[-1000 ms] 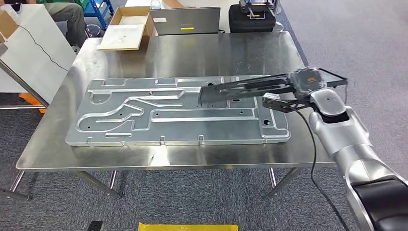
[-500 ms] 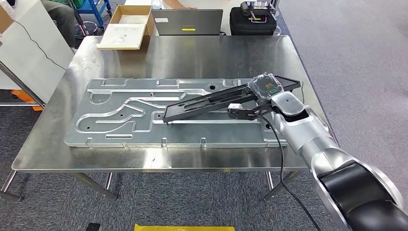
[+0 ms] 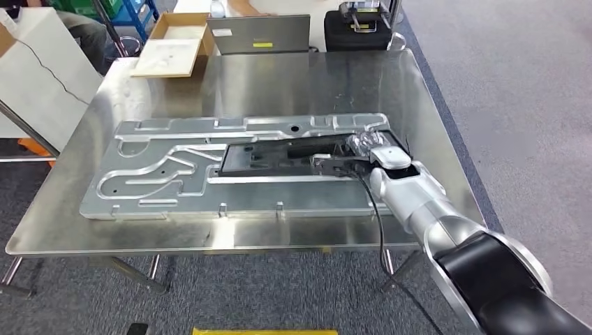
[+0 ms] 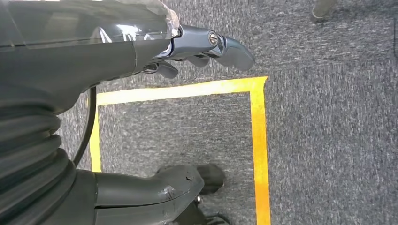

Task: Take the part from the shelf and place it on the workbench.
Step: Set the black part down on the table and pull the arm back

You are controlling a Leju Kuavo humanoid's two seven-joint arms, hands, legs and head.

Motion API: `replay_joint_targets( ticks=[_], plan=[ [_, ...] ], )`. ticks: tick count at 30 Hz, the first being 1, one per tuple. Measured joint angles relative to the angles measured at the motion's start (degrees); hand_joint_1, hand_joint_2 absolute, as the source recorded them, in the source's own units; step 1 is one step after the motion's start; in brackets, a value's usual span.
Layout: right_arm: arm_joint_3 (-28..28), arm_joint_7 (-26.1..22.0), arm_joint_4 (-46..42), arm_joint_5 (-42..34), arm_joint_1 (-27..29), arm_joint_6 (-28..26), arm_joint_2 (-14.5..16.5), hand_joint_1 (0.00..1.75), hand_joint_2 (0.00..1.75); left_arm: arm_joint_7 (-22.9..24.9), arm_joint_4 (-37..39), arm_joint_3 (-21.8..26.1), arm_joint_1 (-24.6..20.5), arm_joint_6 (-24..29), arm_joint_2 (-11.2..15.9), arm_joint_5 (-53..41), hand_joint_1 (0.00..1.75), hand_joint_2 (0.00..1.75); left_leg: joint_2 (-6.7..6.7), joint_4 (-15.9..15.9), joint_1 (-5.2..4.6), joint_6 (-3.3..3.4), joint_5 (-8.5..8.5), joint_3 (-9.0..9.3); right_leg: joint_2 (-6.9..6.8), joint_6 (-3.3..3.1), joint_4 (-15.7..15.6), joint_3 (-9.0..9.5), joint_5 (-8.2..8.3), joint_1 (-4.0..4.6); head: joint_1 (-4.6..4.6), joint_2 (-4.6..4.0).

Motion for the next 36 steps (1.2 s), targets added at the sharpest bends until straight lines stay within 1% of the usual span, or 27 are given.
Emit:
replay_joint_targets(
  ticks=[2,3,4,5,7,8,9,11,13,14,15,17,18,19,20,22,23,24,25,28,29,30,32,33,34,35,36],
  plan=[
    [-0.5,0.9,0.5,-0.5,-0.2,0.9,0.9,0.00,0.00,-0.1,0.0,0.0,0.1,0.4,0.0,0.1,0.00,0.87,-0.03,7.8,0.04,-0.32,-3.50,-3.61,0.11,-0.32,0.0,0.03,-0.08,0.17,0.00,0.00],
    [-0.8,1.1,0.8,-0.7,-0.2,1.1,1.2,0.00,0.00,-0.1,0.0,0.0,0.2,0.5,0.0,0.1,0.00,0.44,-0.04,10.3,0.05,-0.39,-4.15,-4.95,0.16,-0.38,0.1,0.04,-0.14,0.26,0.01,0.00],
    [-1.0,1.2,1.1,-1.0,-0.2,1.2,1.5,0.00,0.00,-0.2,0.0,0.0,0.3,0.6,0.0,0.2,0.00,0.00,-0.04,10.9,0.06,-0.38,-3.70,-5.33,0.23,-0.40,0.2,0.04,-0.20,0.32,0.00,-0.01],
    [-1.3,1.4,1.4,-1.5,-0.2,1.3,1.7,0.00,0.00,-0.2,0.0,0.0,0.3,0.6,0.0,0.3,0.00,0.00,-0.03,8.9,0.06,-0.29,-2.17,-4.49,0.30,-0.39,0.3,0.07,-0.29,0.36,0.00,-0.01],
    [-2.4,1.5,1.7,-3.5,-0.3,1.3,2.1,0.00,0.00,-0.3,0.0,0.0,0.3,0.5,0.0,0.5,0.00,0.00,-0.05,1.0,0.05,0.12,1.57,-0.62,0.52,-0.17,0.6,0.16,-0.50,0.40,-0.01,-0.01],
    [-3.1,1.4,1.8,-4.8,-0.4,1.3,2.2,0.00,0.00,-0.3,0.0,0.0,0.3,0.5,0.1,0.5,0.00,0.00,-0.06,-2.5,-0.05,0.38,2.76,1.06,0.69,0.04,0.7,0.19,-0.57,0.49,0.00,-0.01],
    [-3.7,1.3,1.9,-5.9,-0.5,1.3,2.2,0.00,0.00,-0.3,0.0,0.0,0.3,0.5,0.1,0.6,0.00,0.00,-0.04,-4.4,-0.15,0.62,3.22,2.04,0.86,0.30,0.7,0.18,-0.56,0.59,0.00,-0.01],
    [-4.9,1.1,2.1,-7.3,-0.5,1.3,2.3,0.00,0.00,-0.4,0.0,0.0,0.4,0.5,0.1,0.7,0.00,0.00,0.07,-5.1,-0.36,1.07,3.28,2.30,1.20,0.91,0.5,0.15,-0.33,0.72,0.01,-0.01],
    [-5.8,0.7,2.3,-8.5,-0.5,1.2,2.2,0.00,0.00,-0.4,0.0,0.0,0.4,0.4,0.1,0.7,0.00,0.00,0.35,-5.6,-0.06,1.76,3.66,2.53,1.23,1.52,0.7,-0.05,-0.60,0.76,0.02,-0.01],
    [-6.5,-0.2,2.3,-9.9,-0.5,1.2,2.2,0.00,0.00,-0.4,0.0,0.0,0.4,0.3,0.1,0.7,0.00,0.00,0.56,-6.0,0.10,2.11,3.88,2.65,1.10,1.75,1.9,-0.68,-1.53,0.79,0.02,-0.01],
    [-7.6,-1.9,2.3,-12.4,-0.5,1.4,2.2,0.00,0.00,-0.4,0.0,0.0,0.4,0.1,0.1,0.7,0.00,0.00,0.80,-6.2,0.25,2.38,4.05,2.73,0.90,1.92,4.4,-1.86,-3.08,0.79,0.02,-0.01],
    [-10.6,-8.0,2.1,-18.8,-0.1,2.7,2.4,0.00,0.00,-0.5,0.0,-0.1,0.3,-0.4,0.1,0.7,0.00,0.00,1.20,-6.2,0.21,2.56,4.08,2.65,0.57,2.15,11.9,-5.43,-6.80,0.63,0.02,-0.01],
    [-12.4,-12.4,1.6,-22.5,0.4,3.8,2.5,0.00,0.00,-0.6,0.0,-0.1,0.2,-0.7,0.1,0.6,0.00,0.00,1.31,-6.2,0.23,2.57,4.07,2.62,0.46,2.30,15.1,-6.91,-7.80,0.45,0.02,-0.01],
    [-14.1,-16.9,0.9,-25.9,1.0,5.0,2.6,0.00,0.00,-0.7,0.0,-0.2,0.2,-1.0,0.1,0.6,0.00,0.00,1.34,-6.2,0.27,2.56,4.06,2.61,0.35,2.45,16.4,-7.52,-7.75,0.22,0.02,-0.01],
    [-15.5,-21.4,-0.2,-29.3,1.7,5.8,2.6,0.00,0.00,-0.8,0.0,-0.4,0.1,-1.3,0.0,0.5,0.00,0.00,1.26,-6.0,0.34,2.50,4.01,2.60,0.24,2.60,15.4,-6.96,-6.59,-0.04,0.02,-0.01],
    [-17.4,-29.2,-4.2,-35.4,3.2,5.9,2.3,0.00,0.00,-1.0,0.0,-0.8,0.1,-1.7,0.0,0.5,0.00,0.00,0.90,-5.5,0.52,2.09,3.73,2.54,0.01,2.90,8.3,-3.26,-2.98,-0.55,0.02,0.00],
    [-18.0,-32.2,-7.1,-38.3,4.2,5.1,2.2,0.00,0.00,-1.0,0.0,-0.9,0.1,-1.8,0.0,0.5,0.00,0.00,0.57,-5.1,0.47,1.73,3.51,2.43,-0.01,2.90,4.8,-1.50,-1.86,-0.58,0.02,0.00],
    [-18.5,-35.0,-10.9,-41.4,5.8,3.9,1.8,0.00,0.00,-1.1,0.0,-1.1,0.0,-1.9,0.0,0.5,0.00,0.00,0.26,-4.8,0.39,1.35,3.38,2.32,-0.05,2.79,2.5,-0.37,-1.40,-0.56,0.02,0.00],
    [-18.9,-37.3,-15.7,-44.7,8.0,2.4,1.3,0.00,0.00,-1.3,0.0,-1.3,0.0,-2.1,0.0,0.5,0.00,0.00,-0.04,-4.7,0.35,0.99,3.32,2.25,-0.08,2.54,1.6,0.09,-1.57,-0.39,0.01,0.00],
    [-20.8,-41.9,-35.0,-54.5,17.3,-1.5,-0.5,0.00,0.00,-2.5,0.0,-1.6,0.6,-2.6,-0.1,0.9,0.00,0.00,-0.51,-4.8,0.60,0.01,3.06,2.29,-0.33,1.29,1.3,0.39,-1.61,-0.15,-0.01,-0.01],
    [-21.8,-42.7,-41.7,-57.0,20.7,-2.3,-1.1,0.00,0.00,-3.2,0.0,-1.6,0.9,-2.6,-0.2,1.2,0.00,0.00,-0.50,-3.8,0.67,-0.21,2.19,1.96,-0.39,0.86,1.1,0.52,-1.57,-0.23,-0.01,0.00],
    [-23.0,-43.4,-47.9,-59.0,24.0,-2.8,-1.6,0.00,0.00,-3.8,0.0,-1.7,1.3,-2.6,-0.1,1.5,0.00,0.00,-0.47,-1.7,0.70,-0.35,0.67,1.12,-0.43,0.50,1.0,0.65,-1.54,-0.29,-0.02,-0.01],
    [-26.3,-44.7,-59.1,-62.2,30.8,-2.7,-2.8,0.00,0.00,-5.0,0.0,-1.6,2.0,-2.7,0.0,2.2,0.00,0.00,-0.41,5.6,0.71,-0.42,-3.27,-1.99,-0.49,0.04,0.9,0.76,-1.71,-0.08,-0.02,-0.01],
    [-28.2,-45.3,-63.5,-63.3,34.0,-2.2,-3.4,0.00,0.00,-5.5,0.0,-1.6,2.5,-2.7,0.0,2.5,0.00,0.00,-0.41,9.2,0.71,-0.41,-4.67,-3.58,-0.50,-0.08,1.0,0.79,-1.80,0.09,-0.01,-0.01],
    [-30.2,-45.9,-67.3,-64.0,36.7,-1.7,-3.8,0.00,0.00,-5.9,0.0,-1.6,2.9,-2.7,0.1,2.7,0.00,0.00,-0.41,11.1,0.69,-0.31,-5.08,-4.49,-0.44,-0.17,1.0,0.82,-1.88,0.24,-0.01,-0.01],
    [-32.0,-46.2,-70.4,-64.3,38.8,-1.6,-4.0,0.00,0.44,-6.2,0.0,-1.6,3.4,-2.8,0.1,2.8,0.00,0.00,-0.41,10.9,0.64,-0.10,-4.34,-4.32,-0.28,-0.21,1.0,0.89,-1.95,0.38,-0.01,-0.01],
    [-33.7,-46.4,-73.4,-64.2,40.6,-2.0,-4.1,0.00,0.87,-6.6,0.0,-1.6,3.6,-2.8,0.1,3.0,0.00,0.00,-0.44,8.2,0.53,0.27,-2.60,-2.97,-0.06,-0.19,1.0,1.03,-2.02,0.48,-0.01,-0.01]
  ],
)
